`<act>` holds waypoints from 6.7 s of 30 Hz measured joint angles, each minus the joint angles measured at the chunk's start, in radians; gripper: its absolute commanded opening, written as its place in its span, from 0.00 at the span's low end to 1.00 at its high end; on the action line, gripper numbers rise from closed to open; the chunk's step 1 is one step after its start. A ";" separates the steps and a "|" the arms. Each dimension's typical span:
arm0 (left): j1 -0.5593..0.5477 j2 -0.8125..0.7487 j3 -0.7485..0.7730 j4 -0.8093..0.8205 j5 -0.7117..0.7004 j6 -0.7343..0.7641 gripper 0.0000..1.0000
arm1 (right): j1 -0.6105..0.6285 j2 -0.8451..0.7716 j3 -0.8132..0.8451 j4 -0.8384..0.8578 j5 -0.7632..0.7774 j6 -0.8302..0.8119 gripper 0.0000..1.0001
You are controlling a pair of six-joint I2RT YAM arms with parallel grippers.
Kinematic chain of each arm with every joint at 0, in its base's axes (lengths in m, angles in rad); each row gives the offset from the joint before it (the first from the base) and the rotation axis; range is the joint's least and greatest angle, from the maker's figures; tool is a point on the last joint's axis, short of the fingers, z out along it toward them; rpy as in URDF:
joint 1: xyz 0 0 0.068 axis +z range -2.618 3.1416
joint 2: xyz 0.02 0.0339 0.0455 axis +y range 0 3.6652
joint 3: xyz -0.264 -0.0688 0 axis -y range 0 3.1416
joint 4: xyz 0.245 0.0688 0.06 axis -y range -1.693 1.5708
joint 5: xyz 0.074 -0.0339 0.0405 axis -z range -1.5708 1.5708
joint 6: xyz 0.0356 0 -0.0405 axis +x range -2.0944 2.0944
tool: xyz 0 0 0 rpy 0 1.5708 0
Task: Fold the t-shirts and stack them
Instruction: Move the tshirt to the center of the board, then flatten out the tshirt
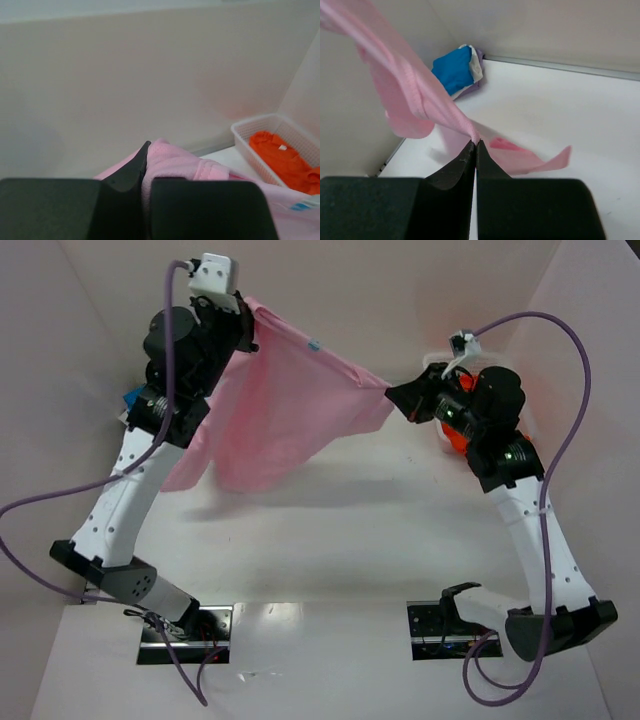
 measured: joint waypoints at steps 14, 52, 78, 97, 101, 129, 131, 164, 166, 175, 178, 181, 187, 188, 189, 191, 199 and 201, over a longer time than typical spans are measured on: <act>-0.052 0.400 0.001 -0.073 0.101 -0.027 0.00 | 0.000 -0.422 -0.592 -0.136 -0.083 0.194 0.50; -0.094 0.534 -0.005 -0.102 0.652 0.047 0.11 | -0.001 0.090 -0.247 0.181 0.148 -0.029 0.88; -0.127 0.572 -0.013 -0.127 0.679 0.088 0.11 | 0.059 0.169 -0.235 0.227 0.113 -0.020 0.55; -0.129 0.579 -0.013 -0.127 0.676 0.089 0.17 | 0.086 0.208 -0.235 0.223 0.177 -0.060 0.01; -0.129 0.580 -0.013 -0.132 0.669 0.093 0.37 | 0.085 0.208 -0.235 0.222 0.207 -0.062 0.01; 0.047 0.376 -0.526 -0.151 0.113 -0.106 1.00 | 0.063 0.142 -0.242 0.121 0.454 -0.105 0.01; 0.049 0.375 -0.546 -0.172 0.067 -0.156 1.00 | 0.060 0.140 -0.244 0.121 0.473 -0.100 0.01; 0.134 0.428 -0.693 -0.122 0.062 -0.439 0.59 | -0.040 0.096 -0.305 0.117 0.481 -0.059 0.01; 0.136 0.428 -0.693 -0.113 0.070 -0.438 0.58 | -0.040 0.093 -0.305 0.117 0.481 -0.059 0.01; 0.166 0.430 -0.692 -0.062 0.096 -0.435 0.48 | -0.040 0.092 -0.306 0.117 0.481 -0.059 0.01; 0.171 0.440 -0.683 -0.056 0.103 -0.433 0.42 | -0.040 0.092 -0.306 0.117 0.481 -0.059 0.01; 0.171 0.448 -0.680 -0.050 0.116 -0.431 0.37 | -0.040 0.092 -0.306 0.117 0.482 -0.060 0.01; 0.171 0.456 -0.662 -0.051 0.130 -0.422 0.06 | -0.040 0.092 -0.306 0.119 0.485 -0.060 0.01; 0.170 0.456 -0.656 -0.052 0.131 -0.417 0.00 | -0.040 0.092 -0.306 0.121 0.486 -0.060 0.01; 0.170 0.456 -0.648 -0.056 0.134 -0.412 0.00 | -0.040 0.092 -0.306 0.121 0.488 -0.060 0.01; 0.171 0.455 -0.623 -0.073 0.138 -0.405 0.00 | -0.040 0.092 -0.306 0.121 0.497 -0.060 0.01; 0.204 0.309 -0.499 -0.177 0.133 -0.373 0.00 | -0.040 0.092 -0.241 0.114 0.549 -0.061 0.01; 0.230 0.248 -0.462 -0.181 0.128 -0.364 0.00 | -0.043 0.092 -0.204 0.115 0.561 -0.064 0.01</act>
